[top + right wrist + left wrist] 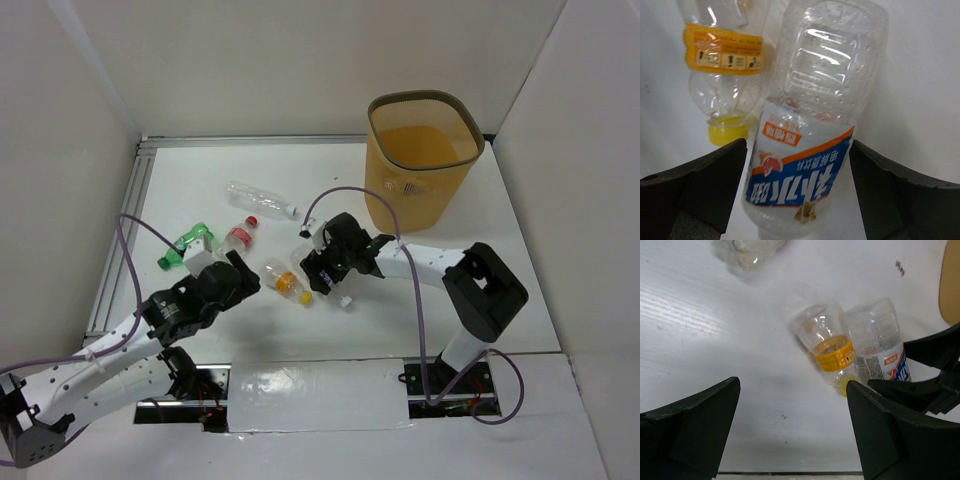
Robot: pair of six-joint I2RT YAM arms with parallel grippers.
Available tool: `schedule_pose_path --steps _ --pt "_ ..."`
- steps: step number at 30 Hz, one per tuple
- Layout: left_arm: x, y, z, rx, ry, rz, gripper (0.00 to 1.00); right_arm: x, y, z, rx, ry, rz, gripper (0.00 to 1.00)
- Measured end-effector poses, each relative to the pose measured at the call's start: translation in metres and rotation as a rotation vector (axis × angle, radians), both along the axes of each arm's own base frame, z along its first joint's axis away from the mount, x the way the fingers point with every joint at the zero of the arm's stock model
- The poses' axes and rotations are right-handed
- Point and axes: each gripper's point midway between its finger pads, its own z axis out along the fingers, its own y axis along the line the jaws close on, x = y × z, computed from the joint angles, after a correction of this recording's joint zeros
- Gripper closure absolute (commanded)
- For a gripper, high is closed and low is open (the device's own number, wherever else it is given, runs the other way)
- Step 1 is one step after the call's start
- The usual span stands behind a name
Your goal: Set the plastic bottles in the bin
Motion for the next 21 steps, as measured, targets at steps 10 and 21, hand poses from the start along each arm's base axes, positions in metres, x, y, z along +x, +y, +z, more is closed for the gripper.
schedule_pose_path --steps 10,21 --pt "-0.008 -0.034 -0.039 -0.076 0.179 0.041 0.00 0.012 -0.001 -0.009 -0.044 -0.018 -0.018 0.72" --pt "0.003 -0.063 -0.058 -0.129 0.254 0.051 0.00 0.065 0.007 0.150 0.218 -0.188 0.069 0.76"
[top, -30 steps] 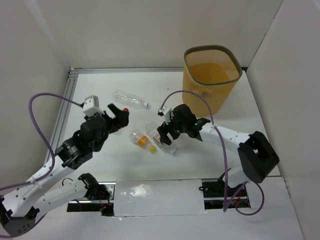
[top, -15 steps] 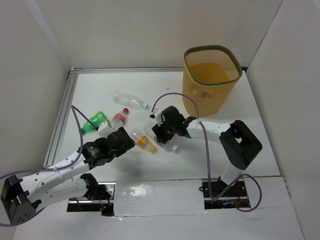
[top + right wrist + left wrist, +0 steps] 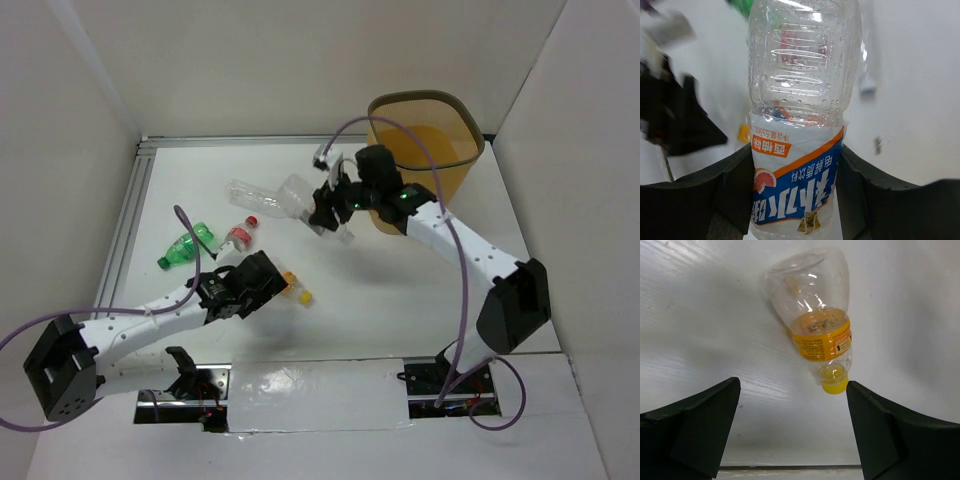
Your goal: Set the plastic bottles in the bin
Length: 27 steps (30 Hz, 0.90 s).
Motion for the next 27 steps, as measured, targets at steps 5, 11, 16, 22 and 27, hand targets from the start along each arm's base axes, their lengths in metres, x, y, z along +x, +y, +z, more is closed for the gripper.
schedule_pose_path --steps 5,11,16,22,27 --pt "0.013 -0.013 -0.003 -0.028 0.036 0.028 0.00 0.001 0.004 0.133 0.202 -0.225 0.065 0.76" --pt "0.025 -0.019 -0.007 -0.041 0.051 0.056 0.00 0.019 -0.028 0.219 0.316 -0.409 -0.108 0.79" --pt "0.034 -0.018 -0.017 -0.034 0.070 0.080 0.00 0.082 -0.102 0.230 0.273 -0.488 -0.447 0.79" --pt "0.045 -0.019 -0.023 -0.033 0.075 0.099 0.00 0.133 -0.196 0.214 0.189 -0.493 -0.720 0.69" --pt "0.056 -0.028 -0.022 -0.042 0.062 0.093 0.00 0.143 -0.223 0.198 0.154 -0.471 -0.762 0.09"
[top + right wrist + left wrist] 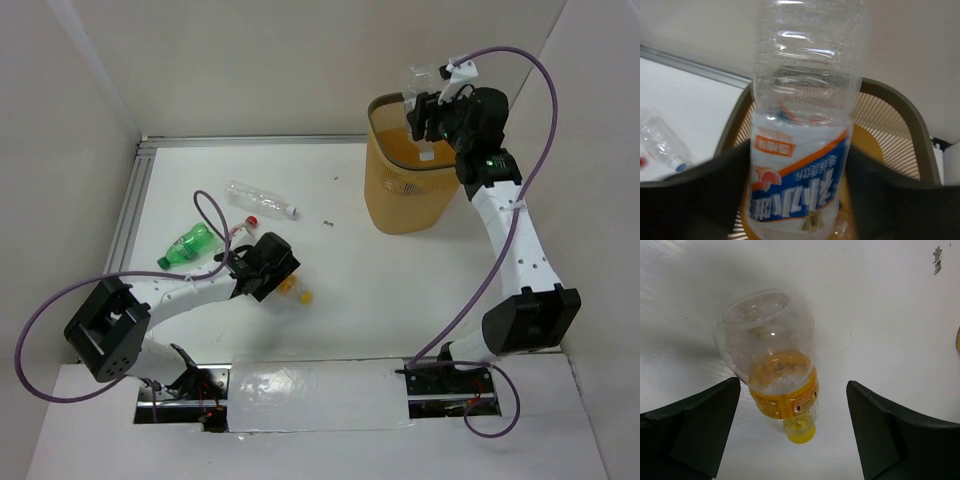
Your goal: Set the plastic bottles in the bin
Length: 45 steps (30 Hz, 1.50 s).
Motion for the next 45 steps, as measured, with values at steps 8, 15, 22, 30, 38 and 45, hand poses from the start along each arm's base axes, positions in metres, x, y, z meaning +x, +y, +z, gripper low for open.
schedule_pose_path --steps 8,15,22,30,38,45 --pt "0.002 -0.001 -0.023 0.064 0.044 -0.014 0.26 0.004 -0.019 -0.029 0.011 0.083 0.069 0.00" --pt "0.001 -0.011 -0.029 0.110 0.043 -0.046 0.46 -0.025 -0.012 -0.031 0.050 0.101 0.227 0.00" --pt "-0.014 -0.051 -0.008 0.145 -0.031 -0.263 0.73 -0.087 0.012 -0.022 0.002 0.040 0.443 0.00" --pt "0.027 -0.118 0.141 -0.001 -0.419 -0.452 0.86 -0.139 0.004 -0.032 -0.096 -0.056 0.506 0.89" --pt "0.102 -0.159 0.331 -0.164 -0.879 -0.495 0.86 -0.158 0.003 -0.055 -0.153 -0.038 0.540 1.00" --pt "0.160 -0.210 0.385 -0.288 -1.058 -0.559 0.84 -0.185 0.002 -0.090 -0.196 0.029 0.569 1.00"
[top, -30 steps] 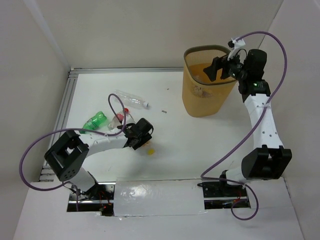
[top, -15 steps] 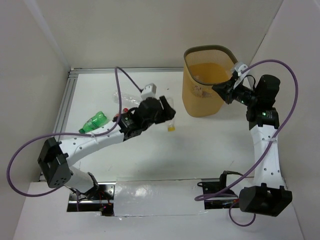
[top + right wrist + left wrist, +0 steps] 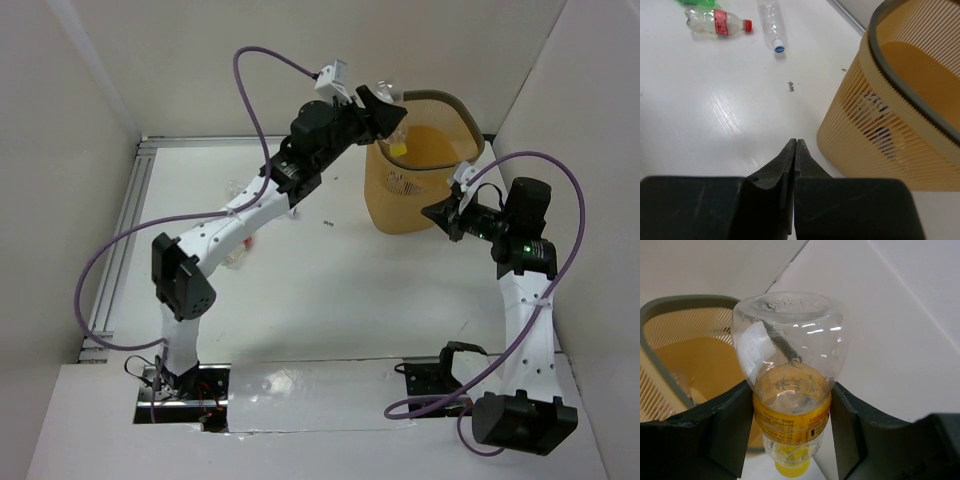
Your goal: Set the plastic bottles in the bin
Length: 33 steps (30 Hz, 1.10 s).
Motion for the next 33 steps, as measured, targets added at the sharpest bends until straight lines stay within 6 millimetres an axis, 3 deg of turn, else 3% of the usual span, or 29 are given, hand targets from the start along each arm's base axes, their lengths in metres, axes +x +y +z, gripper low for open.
schedule_pose_path --steps 5,6,8,9,12,13,16,20,22,24,25,27,30,33 --pt "0.034 -0.030 -0.015 -0.041 -0.021 -0.017 0.61 -0.017 0.000 -0.014 -0.031 0.022 0.010 1.00" --pt "0.039 -0.036 -0.021 -0.038 -0.021 -0.015 0.45 -0.020 0.001 -0.016 -0.034 0.022 0.013 1.00" --pt "0.050 -0.045 -0.032 -0.026 -0.033 0.001 0.34 -0.027 0.002 -0.021 -0.037 0.028 0.015 1.00" --pt "0.055 -0.050 -0.038 -0.019 -0.035 0.010 0.24 -0.030 0.003 -0.024 -0.036 0.030 0.014 0.92" --pt "0.065 -0.058 -0.050 0.007 -0.045 0.034 0.10 -0.037 0.005 -0.031 -0.030 0.041 0.013 0.69" --pt "0.067 -0.059 -0.053 0.021 -0.050 0.042 0.02 -0.039 0.005 -0.032 -0.030 0.040 0.014 0.53" --pt "0.067 -0.060 -0.052 0.038 -0.067 0.049 0.00 -0.041 0.006 -0.035 -0.025 0.048 0.018 0.38" --pt "0.066 -0.056 -0.041 0.045 -0.105 0.055 0.00 -0.044 0.008 -0.048 -0.018 0.075 0.032 0.36" --pt "0.062 -0.052 -0.032 0.061 -0.126 0.060 0.00 -0.044 0.008 -0.055 -0.026 0.077 0.040 0.44" --pt "0.055 -0.042 -0.023 0.092 -0.147 0.069 0.00 -0.045 0.008 -0.060 -0.040 0.073 0.052 0.52" --pt "0.048 -0.032 -0.017 0.115 -0.154 0.081 0.04 -0.045 0.008 -0.063 -0.049 0.067 0.060 0.62" --pt "0.030 -0.008 -0.009 0.172 -0.153 0.102 0.08 -0.046 0.008 -0.070 -0.069 0.058 0.074 0.71" --pt "-0.010 0.050 0.006 0.244 -0.156 0.141 0.22 -0.049 0.012 -0.086 -0.093 0.069 0.109 0.74" --pt "-0.050 0.123 0.008 0.301 -0.168 0.189 0.32 -0.053 0.022 -0.107 -0.124 0.105 0.157 0.73"
